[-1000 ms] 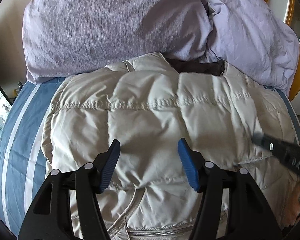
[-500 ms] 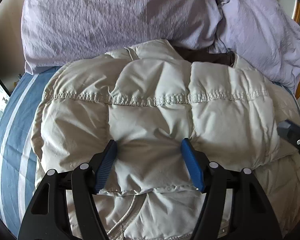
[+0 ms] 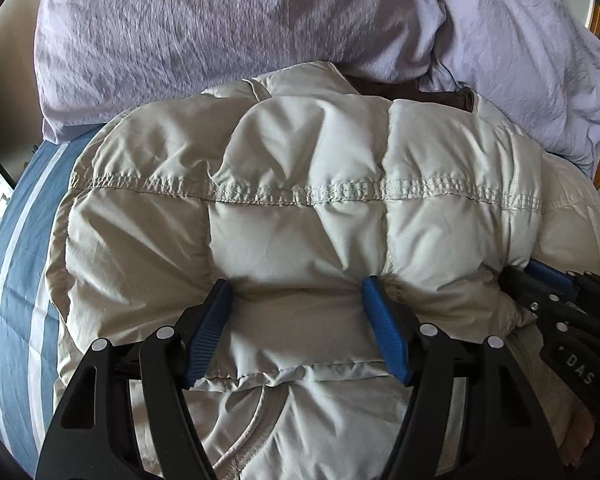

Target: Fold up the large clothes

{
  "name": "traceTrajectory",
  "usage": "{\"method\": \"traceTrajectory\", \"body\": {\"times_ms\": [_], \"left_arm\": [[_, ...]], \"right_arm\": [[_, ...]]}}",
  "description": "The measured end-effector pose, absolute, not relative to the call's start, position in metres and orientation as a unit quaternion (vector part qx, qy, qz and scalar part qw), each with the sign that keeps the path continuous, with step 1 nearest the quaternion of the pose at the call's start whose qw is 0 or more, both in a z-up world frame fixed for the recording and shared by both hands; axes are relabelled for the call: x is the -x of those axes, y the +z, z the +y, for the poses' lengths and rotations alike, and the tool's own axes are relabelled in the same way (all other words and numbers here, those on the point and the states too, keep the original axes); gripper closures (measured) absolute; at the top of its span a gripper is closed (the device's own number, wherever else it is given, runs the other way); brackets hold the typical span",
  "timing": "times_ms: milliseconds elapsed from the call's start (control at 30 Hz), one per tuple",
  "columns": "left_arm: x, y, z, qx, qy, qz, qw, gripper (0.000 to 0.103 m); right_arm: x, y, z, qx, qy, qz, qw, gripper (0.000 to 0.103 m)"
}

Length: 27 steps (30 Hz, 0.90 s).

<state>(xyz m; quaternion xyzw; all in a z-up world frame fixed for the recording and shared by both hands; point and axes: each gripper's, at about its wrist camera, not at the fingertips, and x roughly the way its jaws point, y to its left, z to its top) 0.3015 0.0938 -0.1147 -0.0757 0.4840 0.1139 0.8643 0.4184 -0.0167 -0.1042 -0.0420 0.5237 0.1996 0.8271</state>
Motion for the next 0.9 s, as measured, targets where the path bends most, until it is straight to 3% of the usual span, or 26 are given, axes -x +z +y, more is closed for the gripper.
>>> {"method": "traceTrajectory", "body": {"times_ms": [233, 267, 300, 367, 900], "left_arm": [[-0.292, -0.105, 0.094, 0.086, 0.115, 0.476, 0.868, 0.035], [-0.289, -0.103, 0.094, 0.087, 0.115, 0.473, 0.869, 0.035], [-0.285, -0.100, 0.094, 0.088, 0.115, 0.471, 0.870, 0.035], [-0.280, -0.097, 0.094, 0.088, 0.115, 0.467, 0.872, 0.035], [-0.186, -0.077, 0.120, 0.097, 0.143, 0.437, 0.883, 0.032]], "right_arm": [[-0.417, -0.098, -0.016, 0.058, 0.188, 0.521, 0.830, 0.068], [-0.415, -0.094, -0.018, 0.061, 0.186, 0.518, 0.833, 0.063], [-0.413, -0.091, -0.019, 0.062, 0.182, 0.515, 0.835, 0.050], [-0.409, -0.086, -0.024, 0.070, 0.160, 0.507, 0.844, 0.035], [-0.343, -0.053, -0.047, 0.095, 0.135, 0.491, 0.855, 0.025]]}}
